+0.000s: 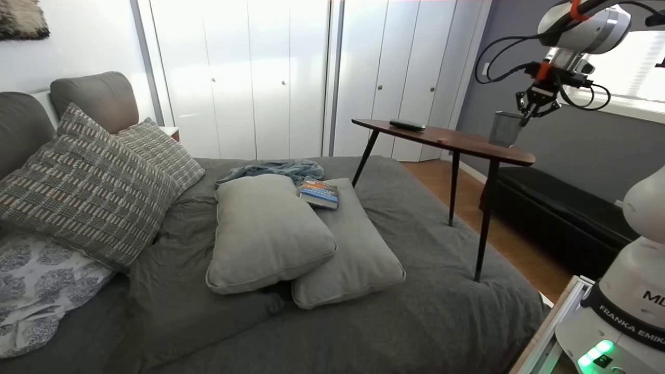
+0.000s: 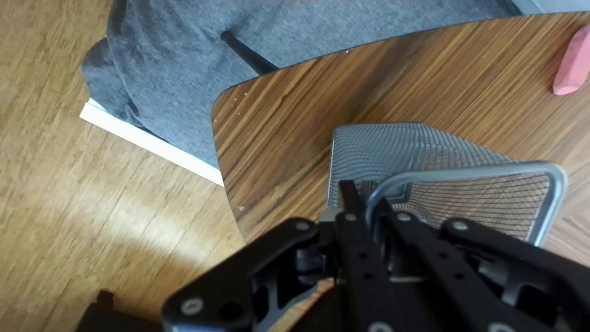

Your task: Take the eraser out of the penholder

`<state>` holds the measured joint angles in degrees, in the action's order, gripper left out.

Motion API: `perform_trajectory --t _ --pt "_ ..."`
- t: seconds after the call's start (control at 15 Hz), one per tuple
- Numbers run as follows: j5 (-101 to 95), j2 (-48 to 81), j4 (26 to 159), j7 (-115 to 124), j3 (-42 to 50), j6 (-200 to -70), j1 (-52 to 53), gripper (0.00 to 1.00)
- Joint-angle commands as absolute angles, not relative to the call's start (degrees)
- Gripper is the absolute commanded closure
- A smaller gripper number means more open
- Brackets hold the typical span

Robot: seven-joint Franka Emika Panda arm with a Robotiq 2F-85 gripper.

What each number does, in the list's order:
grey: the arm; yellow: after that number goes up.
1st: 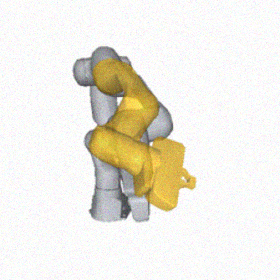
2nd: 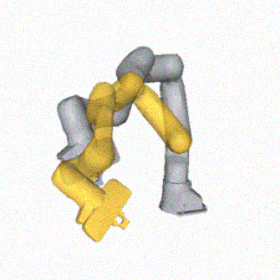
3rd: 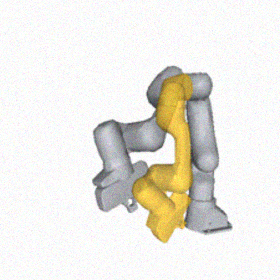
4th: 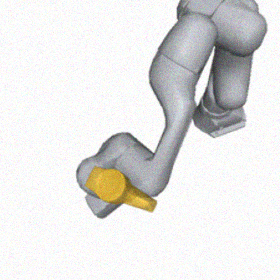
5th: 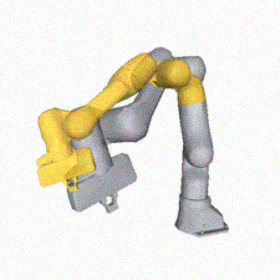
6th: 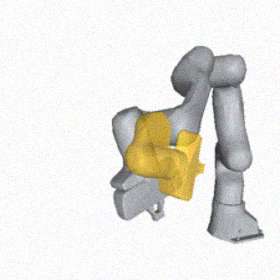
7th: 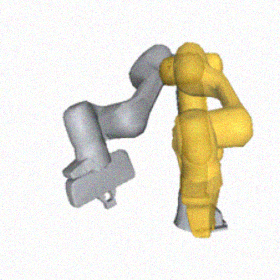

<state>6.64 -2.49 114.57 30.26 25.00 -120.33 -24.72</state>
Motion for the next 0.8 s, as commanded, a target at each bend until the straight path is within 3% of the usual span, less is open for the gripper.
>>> perform_trajectory --t 0.0,0.4,0.47,0.53,0.73 --pt "6.14 -4.04 115.42 31.40 24.71 -118.35 -24.88 0.98" --pt "4.77 -3.22 115.66 33.71 24.24 -117.34 -24.57 0.98" --pt "4.63 -3.23 115.70 33.72 24.20 -116.90 -24.54 0.68" --pt "4.56 -3.19 115.66 33.78 24.16 -116.53 -24.53 0.68" --pt "4.36 -3.12 115.26 34.04 24.05 -115.10 -24.49 0.49"
